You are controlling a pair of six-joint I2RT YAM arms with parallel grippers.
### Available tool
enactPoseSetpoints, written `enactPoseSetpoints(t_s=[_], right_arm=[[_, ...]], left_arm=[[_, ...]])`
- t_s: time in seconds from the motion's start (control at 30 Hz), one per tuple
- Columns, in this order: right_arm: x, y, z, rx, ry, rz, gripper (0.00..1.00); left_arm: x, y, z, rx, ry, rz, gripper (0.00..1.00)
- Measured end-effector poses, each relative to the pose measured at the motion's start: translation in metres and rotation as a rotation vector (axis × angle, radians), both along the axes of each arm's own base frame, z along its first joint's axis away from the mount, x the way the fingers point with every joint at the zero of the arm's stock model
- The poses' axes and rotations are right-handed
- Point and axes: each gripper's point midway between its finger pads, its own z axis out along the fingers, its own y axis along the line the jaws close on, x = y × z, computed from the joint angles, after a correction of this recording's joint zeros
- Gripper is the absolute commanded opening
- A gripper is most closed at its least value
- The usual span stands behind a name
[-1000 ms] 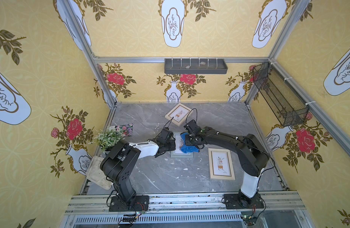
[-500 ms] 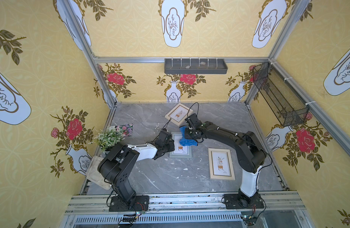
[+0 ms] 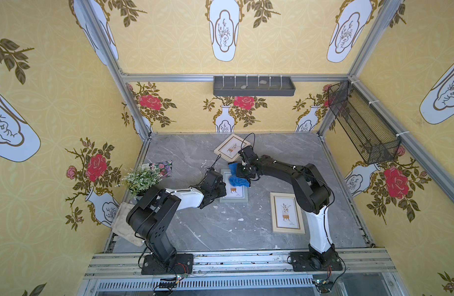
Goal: Wipe the picture frame with a cloth
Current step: Wipe the dirt from the picture frame.
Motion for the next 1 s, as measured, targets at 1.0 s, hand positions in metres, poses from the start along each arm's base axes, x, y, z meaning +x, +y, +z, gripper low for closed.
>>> enactPoseSetpoints(t_s=[1.0], right_arm=[[-0.008,0.038,-0.007,-0.017,-0.048,0.045,0.05]], left_arm=[[-0.028,-0.008,0.002,0.023,-0.045,-0.132,0.52]])
